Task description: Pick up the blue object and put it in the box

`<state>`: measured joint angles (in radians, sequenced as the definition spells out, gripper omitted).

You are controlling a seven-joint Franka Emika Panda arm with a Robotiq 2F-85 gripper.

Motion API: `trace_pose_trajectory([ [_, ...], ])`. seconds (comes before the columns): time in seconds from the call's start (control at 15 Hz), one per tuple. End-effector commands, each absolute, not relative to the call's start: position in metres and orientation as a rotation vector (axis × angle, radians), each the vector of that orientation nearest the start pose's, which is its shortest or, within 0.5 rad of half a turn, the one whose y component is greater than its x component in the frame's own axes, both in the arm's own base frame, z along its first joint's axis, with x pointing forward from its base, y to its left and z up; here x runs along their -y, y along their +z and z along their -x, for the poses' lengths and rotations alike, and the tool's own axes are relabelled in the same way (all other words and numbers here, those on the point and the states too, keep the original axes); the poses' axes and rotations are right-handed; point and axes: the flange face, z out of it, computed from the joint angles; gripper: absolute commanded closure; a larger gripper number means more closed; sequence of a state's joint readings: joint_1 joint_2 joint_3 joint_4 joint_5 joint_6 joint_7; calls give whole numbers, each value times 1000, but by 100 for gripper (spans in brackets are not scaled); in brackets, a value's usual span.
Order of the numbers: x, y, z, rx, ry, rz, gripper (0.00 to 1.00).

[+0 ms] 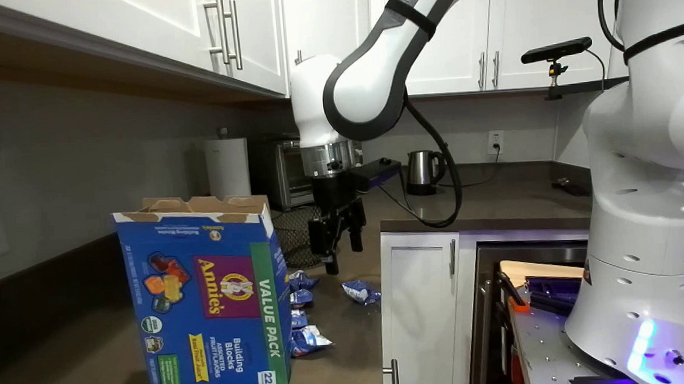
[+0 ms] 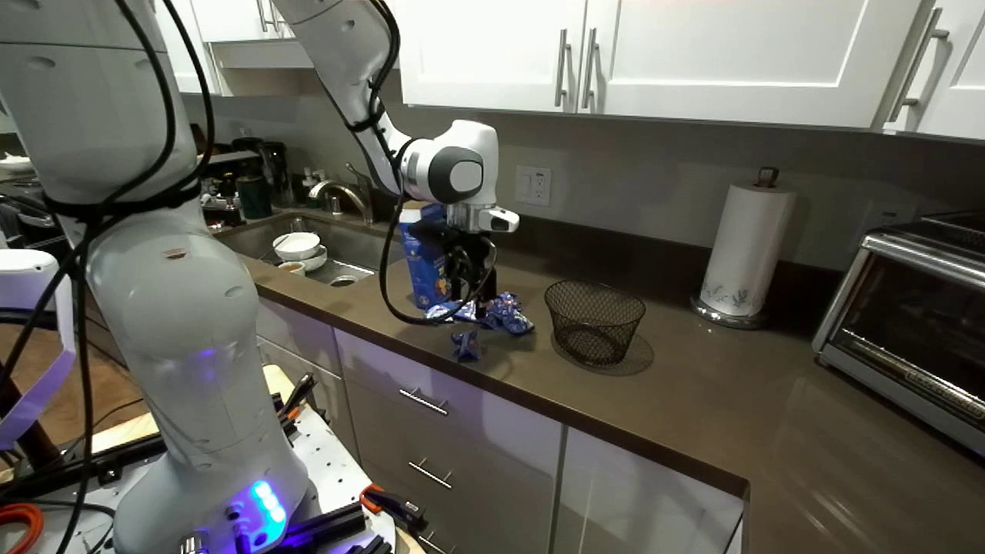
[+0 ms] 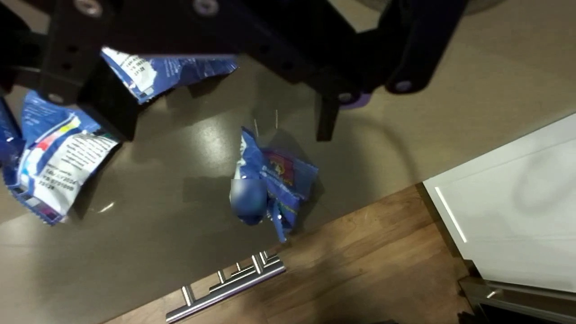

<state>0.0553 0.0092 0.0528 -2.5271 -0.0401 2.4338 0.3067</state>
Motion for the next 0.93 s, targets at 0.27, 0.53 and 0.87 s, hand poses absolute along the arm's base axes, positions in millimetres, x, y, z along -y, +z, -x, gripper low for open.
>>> trace_pose_trajectory([
  [0.27,-26,211,-451,-367,131,3171,0],
  [0.53,-25,190,-442,-390,240,3155,0],
  [0.87,-29,173,-433,-370,260,3169,40],
])
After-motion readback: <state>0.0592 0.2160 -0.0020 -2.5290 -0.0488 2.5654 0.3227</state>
